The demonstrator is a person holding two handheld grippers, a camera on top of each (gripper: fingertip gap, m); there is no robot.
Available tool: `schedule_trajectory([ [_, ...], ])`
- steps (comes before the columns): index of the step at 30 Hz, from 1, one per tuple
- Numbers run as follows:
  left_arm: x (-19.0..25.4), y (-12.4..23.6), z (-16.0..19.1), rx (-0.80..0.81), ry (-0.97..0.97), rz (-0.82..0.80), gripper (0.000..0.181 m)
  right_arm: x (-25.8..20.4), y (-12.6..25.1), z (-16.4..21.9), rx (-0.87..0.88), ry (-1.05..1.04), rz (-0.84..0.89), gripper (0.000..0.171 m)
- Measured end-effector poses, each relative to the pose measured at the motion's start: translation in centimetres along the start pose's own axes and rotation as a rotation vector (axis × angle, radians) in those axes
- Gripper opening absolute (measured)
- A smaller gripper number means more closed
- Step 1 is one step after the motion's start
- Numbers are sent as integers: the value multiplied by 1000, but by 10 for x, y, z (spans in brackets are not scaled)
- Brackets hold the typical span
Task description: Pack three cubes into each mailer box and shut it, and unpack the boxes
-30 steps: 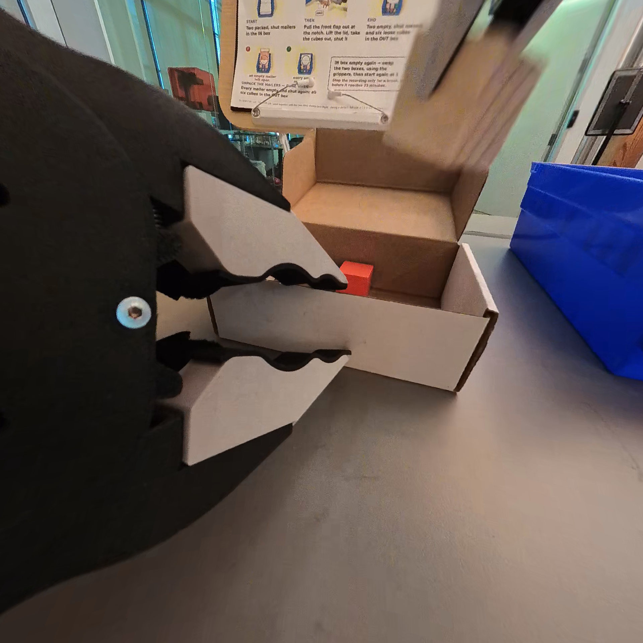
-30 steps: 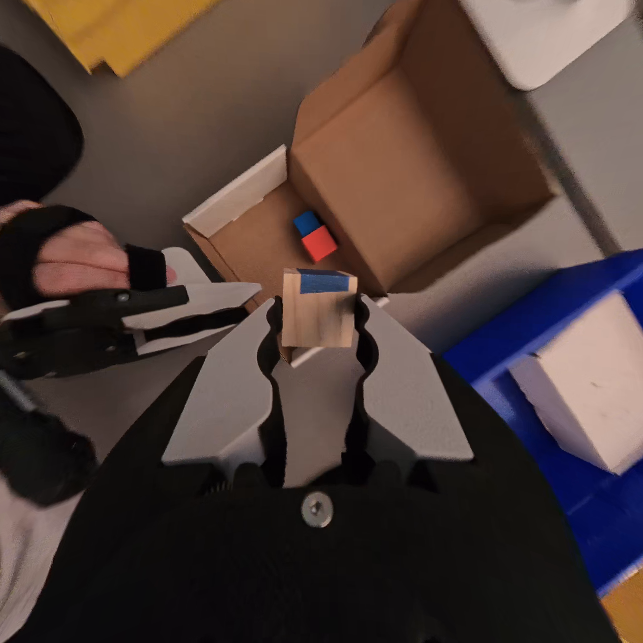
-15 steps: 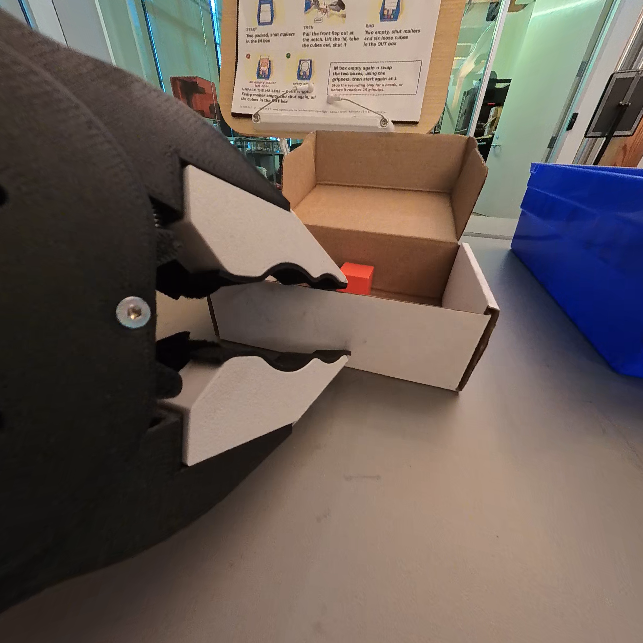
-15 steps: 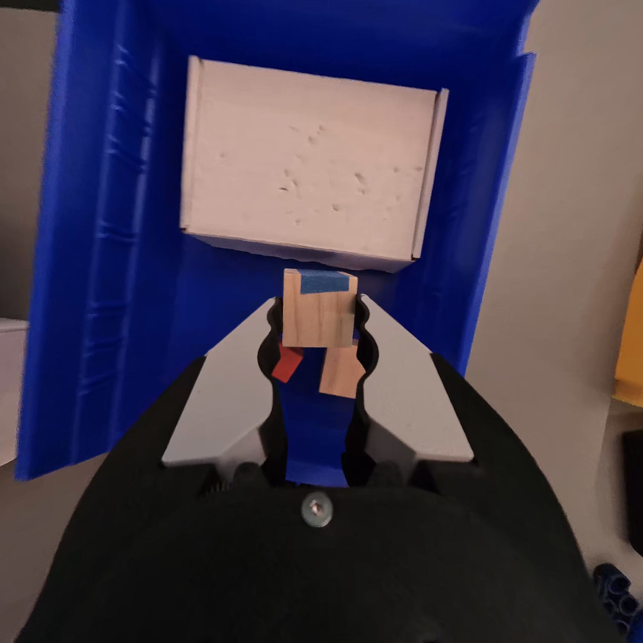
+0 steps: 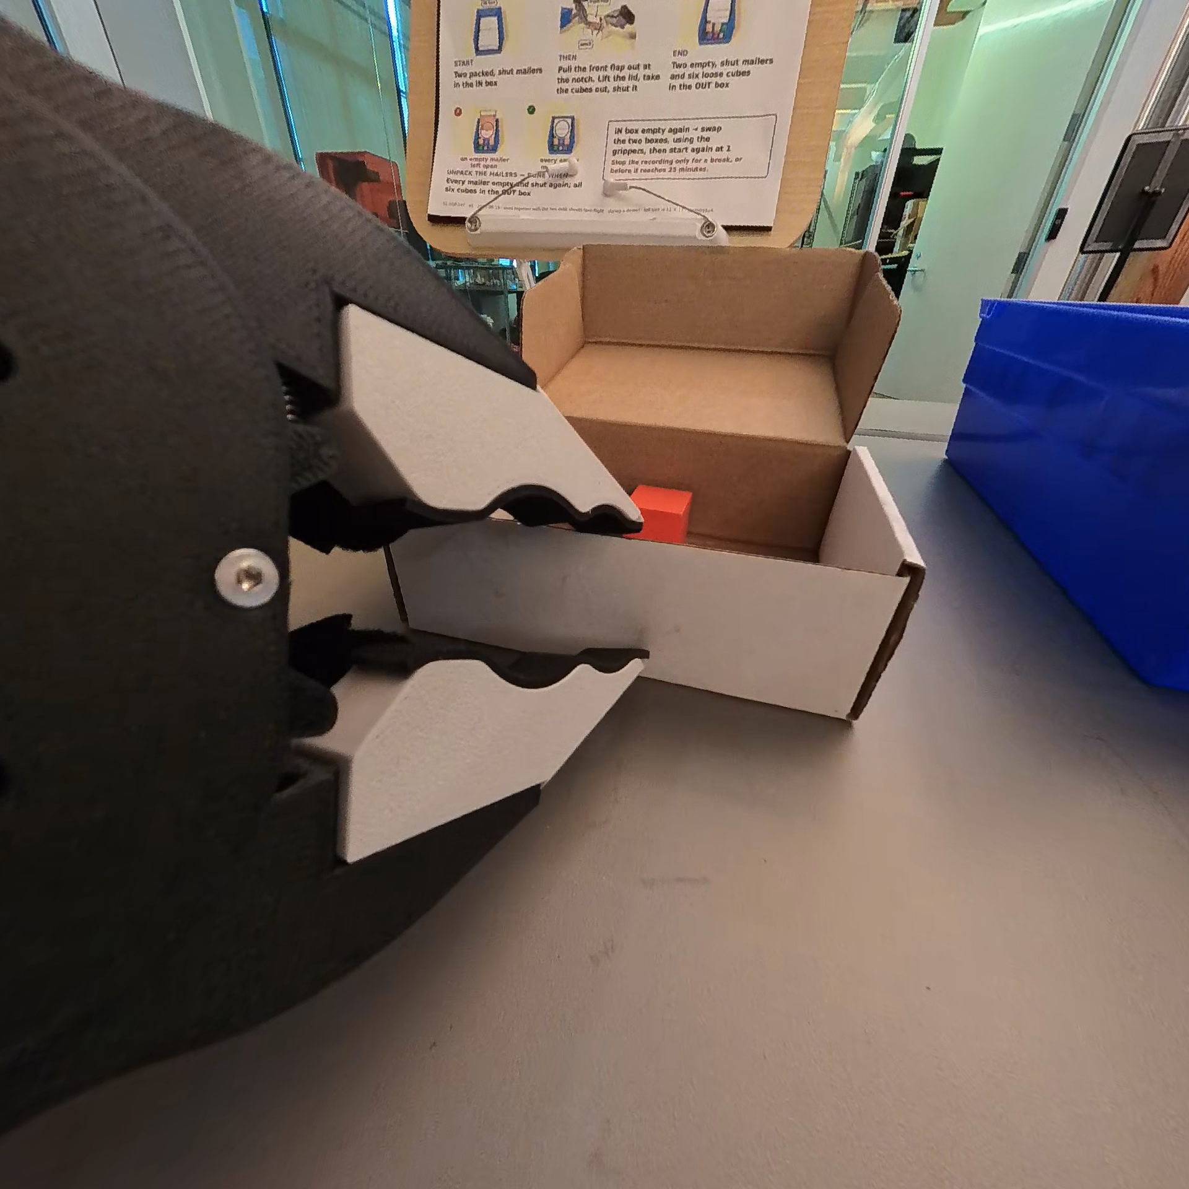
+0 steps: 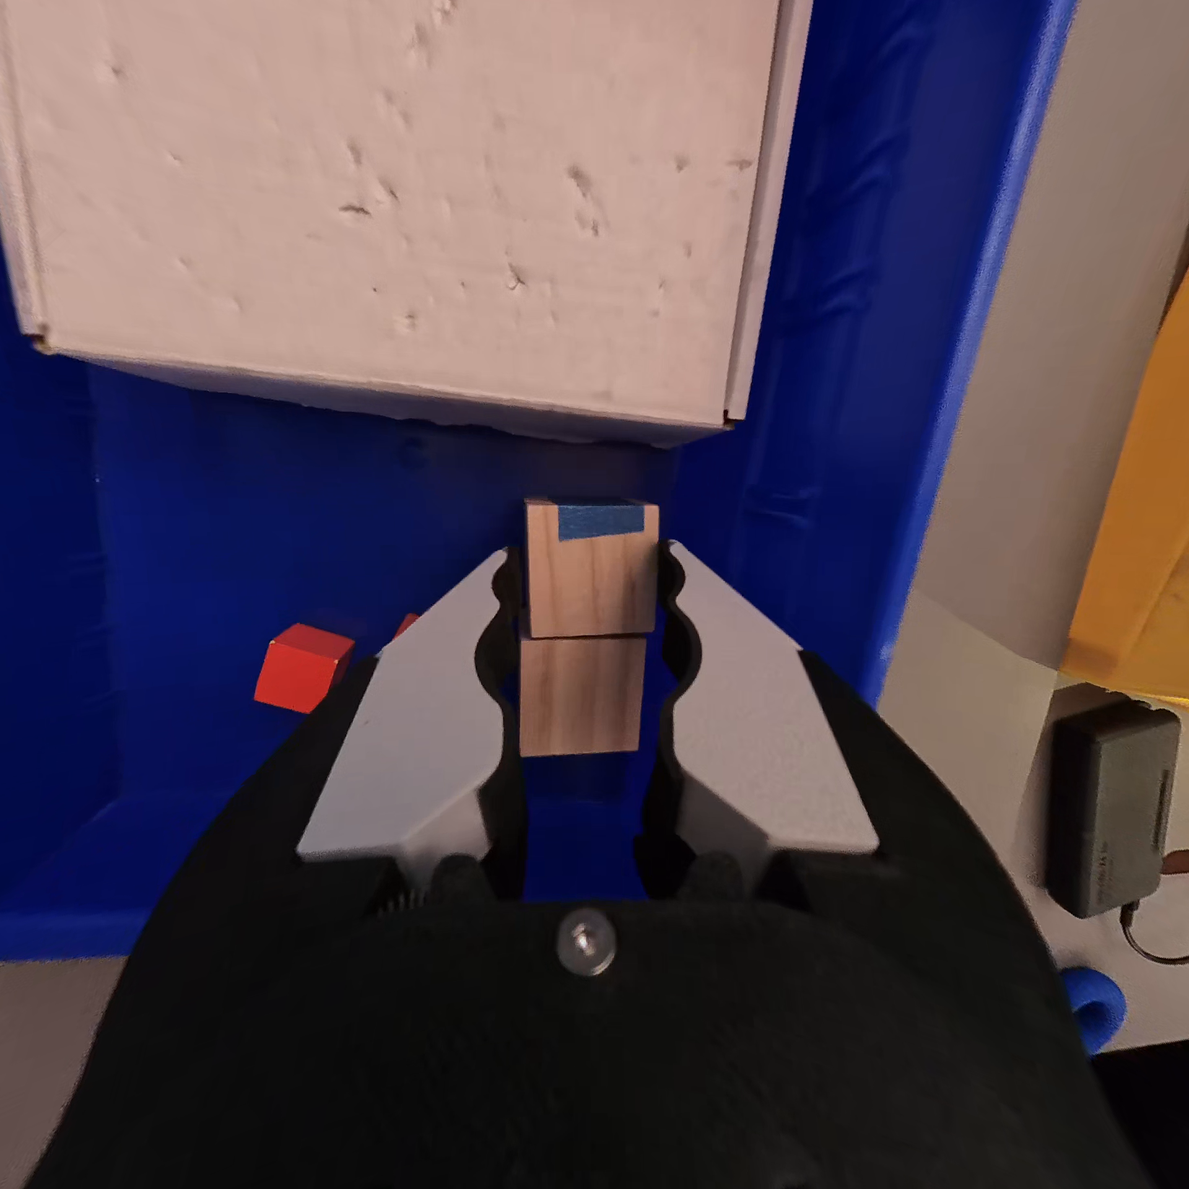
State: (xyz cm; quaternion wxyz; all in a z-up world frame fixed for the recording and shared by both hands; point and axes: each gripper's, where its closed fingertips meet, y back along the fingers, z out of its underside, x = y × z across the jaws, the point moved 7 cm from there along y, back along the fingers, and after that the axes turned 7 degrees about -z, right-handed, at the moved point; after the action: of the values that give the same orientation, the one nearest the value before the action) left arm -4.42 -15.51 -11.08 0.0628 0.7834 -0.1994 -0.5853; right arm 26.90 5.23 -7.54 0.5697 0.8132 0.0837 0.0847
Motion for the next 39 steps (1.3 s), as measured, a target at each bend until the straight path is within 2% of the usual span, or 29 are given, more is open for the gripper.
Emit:
schedule_trajectory([
  [3,0,0,0,-1,-3,-3,34,-12,28,-9,110,26,7,47],
  [6,0,0,0,-3,-8,-6,35,-51,83,-25,396,160,31,49],
  [8,1,0,0,-4,-12,-8,36,-105,127,-32,686,389,-26,52],
  [10,1,0,0,-2,-10,-8,36,-172,160,-20,981,667,-194,51],
  [11,1,0,0,-1,-8,-7,36,-202,167,-9,1072,797,-292,48],
  [12,1,0,0,0,-7,-6,35,-228,165,1,1093,930,-380,44],
  [15,1,0,0,2,-5,-6,35,-278,122,20,854,1196,-448,37],
  [18,1,0,0,2,-7,-7,35,-298,71,25,623,1343,-309,31],
  [22,0,0,0,2,-7,-7,35,-311,34,27,424,1444,-197,27],
  [28,0,0,0,0,-11,-7,35,-312,11,26,232,1447,-128,26],
  [39,0,0,0,-3,-15,-9,35,-313,19,44,151,1425,-161,24],
])
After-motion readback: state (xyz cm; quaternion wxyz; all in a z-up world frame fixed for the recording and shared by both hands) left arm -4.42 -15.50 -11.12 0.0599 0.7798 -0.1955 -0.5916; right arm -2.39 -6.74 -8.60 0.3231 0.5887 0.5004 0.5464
